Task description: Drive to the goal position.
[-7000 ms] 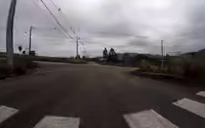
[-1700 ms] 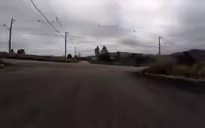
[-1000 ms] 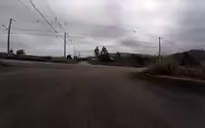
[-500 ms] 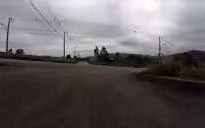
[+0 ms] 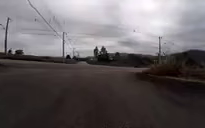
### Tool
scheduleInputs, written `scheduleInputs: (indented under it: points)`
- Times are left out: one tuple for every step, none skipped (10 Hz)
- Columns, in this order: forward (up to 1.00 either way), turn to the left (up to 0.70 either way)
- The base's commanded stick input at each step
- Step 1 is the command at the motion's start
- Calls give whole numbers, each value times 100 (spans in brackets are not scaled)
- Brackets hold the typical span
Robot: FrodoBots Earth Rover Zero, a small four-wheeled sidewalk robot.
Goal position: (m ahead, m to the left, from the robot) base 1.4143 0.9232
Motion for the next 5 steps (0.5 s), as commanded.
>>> scheduleInputs:
  points:
    - [45,0]
    - [45,0]
    - [45,0]
    - [45,0]
    - [45,0]
